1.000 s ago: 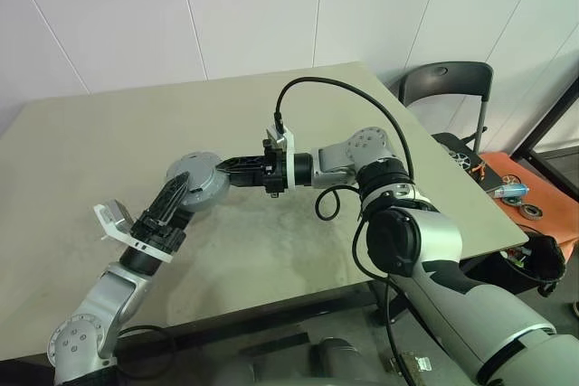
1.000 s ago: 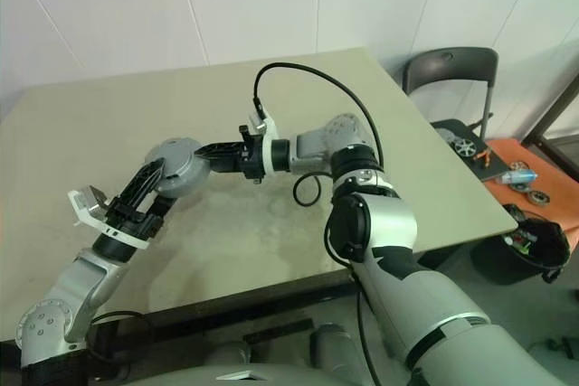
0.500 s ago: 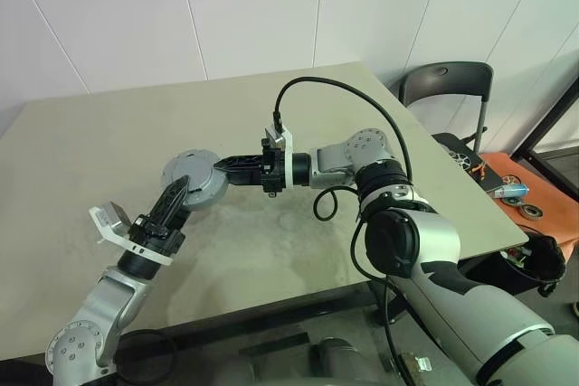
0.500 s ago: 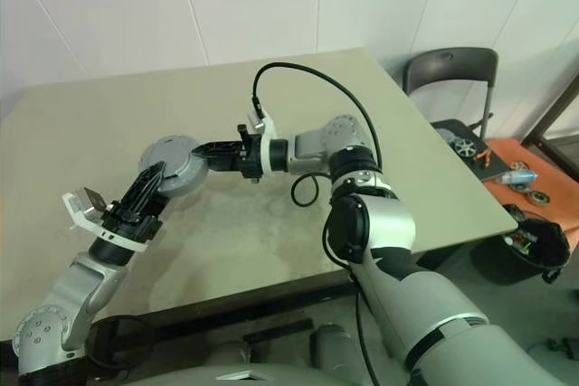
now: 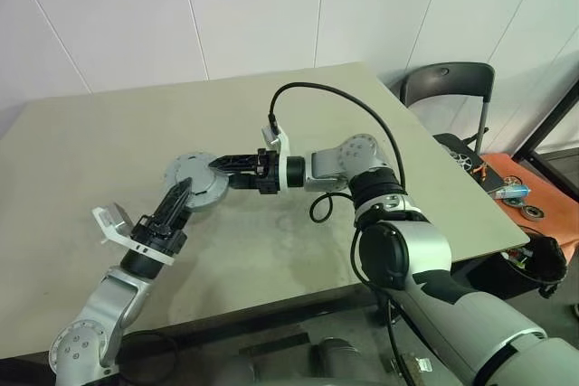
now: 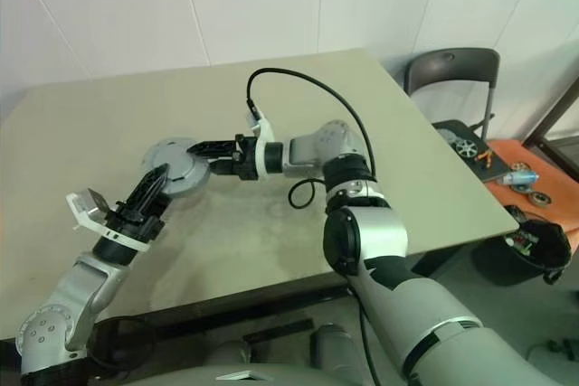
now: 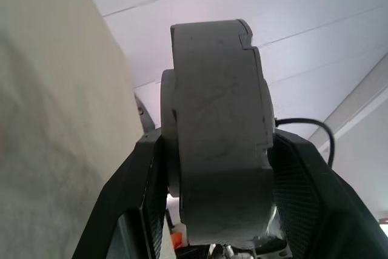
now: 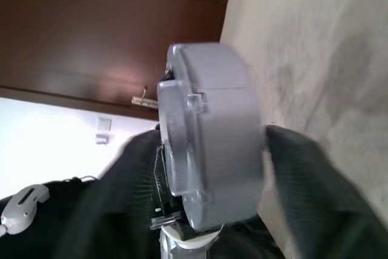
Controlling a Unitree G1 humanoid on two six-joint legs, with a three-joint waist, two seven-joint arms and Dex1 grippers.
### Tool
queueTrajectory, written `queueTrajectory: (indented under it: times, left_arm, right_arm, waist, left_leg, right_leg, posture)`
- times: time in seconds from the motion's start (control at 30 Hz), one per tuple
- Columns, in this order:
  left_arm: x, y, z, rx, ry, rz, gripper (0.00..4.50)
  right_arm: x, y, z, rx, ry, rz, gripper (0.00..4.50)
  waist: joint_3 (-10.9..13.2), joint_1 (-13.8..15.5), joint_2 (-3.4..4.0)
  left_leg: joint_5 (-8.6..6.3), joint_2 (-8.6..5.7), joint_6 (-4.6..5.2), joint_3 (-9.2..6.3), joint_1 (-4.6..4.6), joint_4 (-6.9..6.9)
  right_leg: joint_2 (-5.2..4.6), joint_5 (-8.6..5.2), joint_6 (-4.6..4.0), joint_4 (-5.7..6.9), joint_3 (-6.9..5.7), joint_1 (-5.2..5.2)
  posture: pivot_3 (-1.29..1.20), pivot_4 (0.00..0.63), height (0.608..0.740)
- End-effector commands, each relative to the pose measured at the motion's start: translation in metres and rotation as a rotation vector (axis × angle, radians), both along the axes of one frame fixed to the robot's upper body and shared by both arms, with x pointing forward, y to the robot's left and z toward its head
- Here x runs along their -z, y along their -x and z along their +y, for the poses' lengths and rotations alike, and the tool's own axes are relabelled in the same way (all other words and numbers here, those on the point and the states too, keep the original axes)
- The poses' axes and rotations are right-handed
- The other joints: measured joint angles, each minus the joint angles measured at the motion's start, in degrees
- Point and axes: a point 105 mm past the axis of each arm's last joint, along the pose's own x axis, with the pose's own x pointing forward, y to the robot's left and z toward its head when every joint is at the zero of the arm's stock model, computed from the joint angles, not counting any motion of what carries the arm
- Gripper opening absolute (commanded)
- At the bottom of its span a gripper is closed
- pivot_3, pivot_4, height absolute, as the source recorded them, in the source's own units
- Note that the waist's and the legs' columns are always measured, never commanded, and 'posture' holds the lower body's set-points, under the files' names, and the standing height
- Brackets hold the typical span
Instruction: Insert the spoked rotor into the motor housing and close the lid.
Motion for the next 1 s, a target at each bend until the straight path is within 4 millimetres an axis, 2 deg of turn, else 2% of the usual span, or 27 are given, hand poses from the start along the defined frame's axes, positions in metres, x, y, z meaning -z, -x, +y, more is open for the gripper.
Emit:
queueTrajectory:
  times: [0.03, 0.07, 0.27, 0.33, 0.4, 0.6, 0.63, 0.73, 0.9, 1.0]
  left_arm:
    - [-0.02, 0.003, 0.0, -0.002, -0.01, -0.08, 2.12]
    - [-0.019, 0.003, 0.003, -0.017, -0.008, -0.074, 2.12]
    - [-0.015, 0.002, 0.023, -0.133, -0.026, -0.031, 2.12]
    - [-0.012, -0.002, 0.05, -0.278, -0.024, 0.008, 2.12]
    - [-0.009, -0.005, 0.069, -0.38, -0.014, 0.045, 2.12]
    - [-0.003, -0.014, 0.098, -0.508, -0.005, 0.12, 2.11]
    - [-0.003, -0.016, 0.105, -0.54, 0.023, 0.133, 2.11]
    - [-0.006, -0.022, 0.116, -0.59, 0.121, 0.141, 2.11]
    - [-0.002, -0.033, 0.122, -0.655, 0.202, 0.208, 2.11]
    - [0.007, -0.035, 0.126, -0.701, 0.209, 0.267, 2.11]
  right_arm:
    - [-0.015, -0.003, -0.003, 0.003, -0.048, 0.001, 4.34]
    - [-0.014, -0.007, -0.006, 0.028, -0.043, 0.005, 4.5]
    - [-0.011, -0.021, -0.019, 0.106, 0.006, -0.035, 4.5]
    - [-0.005, -0.031, -0.027, 0.138, 0.113, -0.197, 4.5]
    - [-0.007, -0.04, -0.032, 0.168, 0.145, -0.342, 4.5]
    - [-0.004, -0.052, -0.04, 0.152, 0.259, -0.888, 4.5]
    - [-0.001, -0.054, -0.042, 0.128, 0.32, -1.062, 4.5]
    - [0.003, -0.045, -0.039, 0.007, 0.373, -1.392, 4.5]
    - [0.0, -0.027, -0.033, -0.116, 0.286, -1.574, 4.5]
    - [0.004, -0.023, -0.033, -0.159, 0.283, -1.59, 4.5]
  waist:
    - [0.0, 0.0, 0.0]
    - [0.0, 0.0, 0.0]
    - [0.0, 0.0, 0.0]
    - [0.0, -0.1, 0.0]
    - [0.0, 0.0, 0.0]
    - [0.0, 0.1, -0.07]
    - [0.0, 0.3, -0.08]
    - [-0.1, 0.4, -0.15]
    - [-0.1, 0.7, -0.17]
    - [-0.1, 1.1, -0.22]
  left_leg:
    - [0.0, 0.0, 0.0, 0.0, 0.0, 0.0]
    - [0.0, 0.0, 0.0, 0.0, 0.0, 0.0]
    - [0.0, 0.0, 0.0, 0.0, 0.0, 0.0]
    - [0.0, 0.0, 0.0, 0.01, 0.01, 0.0]
    - [0.0, 0.01, 0.0, 0.01, 0.02, 0.0]
    - [0.01, -0.01, -0.02, 0.01, -0.01, 0.03]
    - [0.01, -0.02, -0.03, 0.01, -0.03, 0.05]
    - [0.04, -0.05, -0.07, 0.01, -0.04, 0.08]
    - [0.09, -0.05, -0.18, 0.01, -0.02, 0.08]
    - [0.1, -0.04, -0.2, 0.0, 0.02, 0.07]
  right_leg:
    - [0.0, 0.0, 0.0, 0.0, 0.0, 0.0]
    - [0.0, 0.0, 0.0, 0.0, 0.0, 0.0]
    - [0.0, 0.0, 0.0, 0.0, 0.01, 0.0]
    - [0.0, 0.0, 0.0, 0.0, 0.01, 0.0]
    - [0.01, 0.0, 0.0, 0.02, 0.01, -0.01]
    - [-0.03, 0.11, 0.19, 0.0, 0.0, -0.01]
    - [-0.04, 0.13, 0.23, -0.03, 0.0, -0.01]
    - [-0.07, 0.19, 0.32, -0.07, 0.0, 0.0]
    - [-0.07, 0.23, 0.3, -0.04, 0.03, 0.0]
    - [-0.05, 0.25, 0.27, -0.01, 0.03, 0.0]
  posture:
    - [0.0, 0.0, 0.74]
    - [0.0, 0.0, 0.74]
    - [0.0, 0.0, 0.74]
    - [0.0, 0.0, 0.74]
    - [0.0, 0.0, 0.74]
    - [0.0, 0.0, 0.74]
    - [0.0, 0.0, 0.74]
    - [0.0, 0.0, 0.74]
    - [0.0, 0.0, 0.74]
    - [0.0, 0.0, 0.74]
